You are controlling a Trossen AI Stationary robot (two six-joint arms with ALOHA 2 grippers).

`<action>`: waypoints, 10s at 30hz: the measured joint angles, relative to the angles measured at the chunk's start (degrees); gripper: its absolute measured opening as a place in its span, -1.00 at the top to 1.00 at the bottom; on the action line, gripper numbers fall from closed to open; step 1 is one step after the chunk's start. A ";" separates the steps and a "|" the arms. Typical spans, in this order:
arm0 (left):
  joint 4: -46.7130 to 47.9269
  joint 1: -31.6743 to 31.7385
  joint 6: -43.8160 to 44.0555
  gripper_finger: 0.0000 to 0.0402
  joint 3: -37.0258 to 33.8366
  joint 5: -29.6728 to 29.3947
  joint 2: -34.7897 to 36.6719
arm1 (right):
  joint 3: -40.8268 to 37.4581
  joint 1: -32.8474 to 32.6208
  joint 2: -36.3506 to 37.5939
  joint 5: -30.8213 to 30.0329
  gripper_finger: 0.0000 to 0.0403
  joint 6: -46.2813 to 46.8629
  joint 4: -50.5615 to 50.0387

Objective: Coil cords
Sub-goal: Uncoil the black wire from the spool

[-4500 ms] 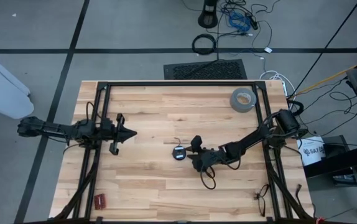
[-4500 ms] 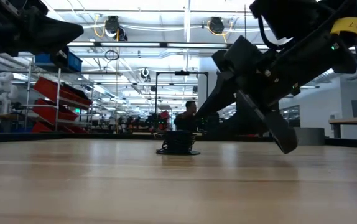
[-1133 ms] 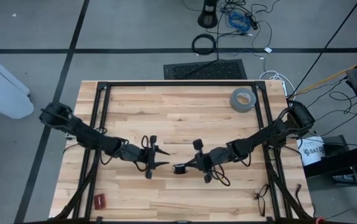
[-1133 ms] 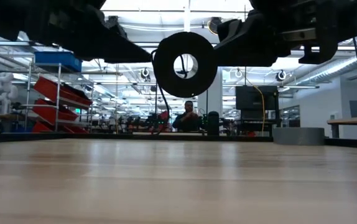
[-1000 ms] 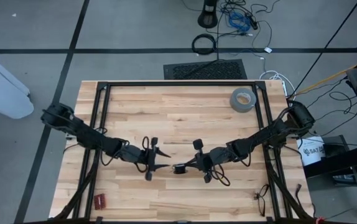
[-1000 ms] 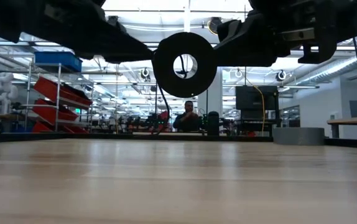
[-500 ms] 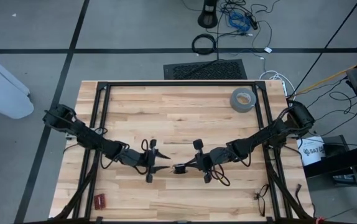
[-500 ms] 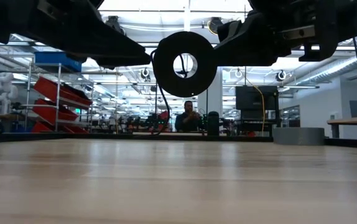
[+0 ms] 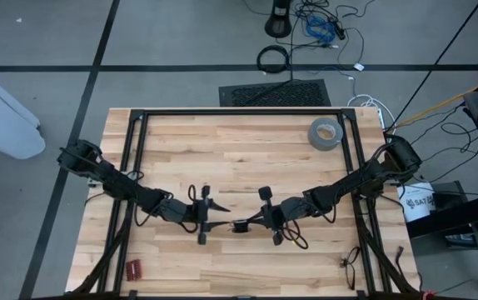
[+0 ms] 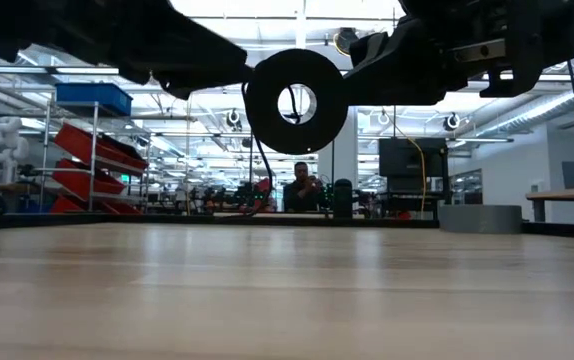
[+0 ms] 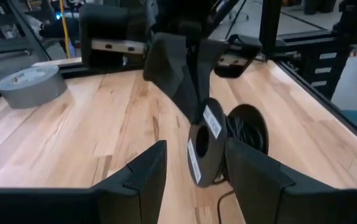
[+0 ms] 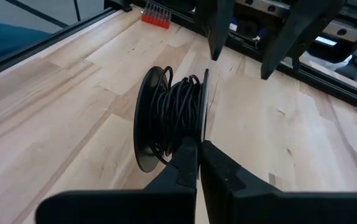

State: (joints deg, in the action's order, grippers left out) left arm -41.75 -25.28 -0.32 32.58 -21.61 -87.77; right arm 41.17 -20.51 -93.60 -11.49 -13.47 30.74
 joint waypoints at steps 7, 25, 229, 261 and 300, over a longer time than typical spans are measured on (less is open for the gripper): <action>1.80 -0.61 -1.48 0.14 1.75 0.02 -2.38 | 0.02 0.00 0.00 0.00 1.00 0.54 0.81; 3.31 -0.74 -1.95 0.14 4.02 -3.33 -4.87 | 0.02 0.02 0.00 -0.20 1.00 1.06 0.68; -10.49 -14.56 -21.21 1.00 9.75 -38.84 -1.77 | 4.20 -7.51 -3.63 -37.56 1.00 23.42 -9.61; -6.12 -9.30 -23.26 1.00 9.77 -41.44 -1.79 | 4.20 -11.72 -7.11 -25.91 1.00 5.73 14.94; -7.92 -16.80 -33.09 1.00 9.77 -46.66 9.21 | 4.20 -14.18 -3.34 -51.21 1.00 18.86 -7.58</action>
State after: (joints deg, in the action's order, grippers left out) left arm -49.67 -42.08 -33.41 42.35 -68.26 -78.55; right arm 45.36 -34.69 -96.95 -62.70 5.39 23.16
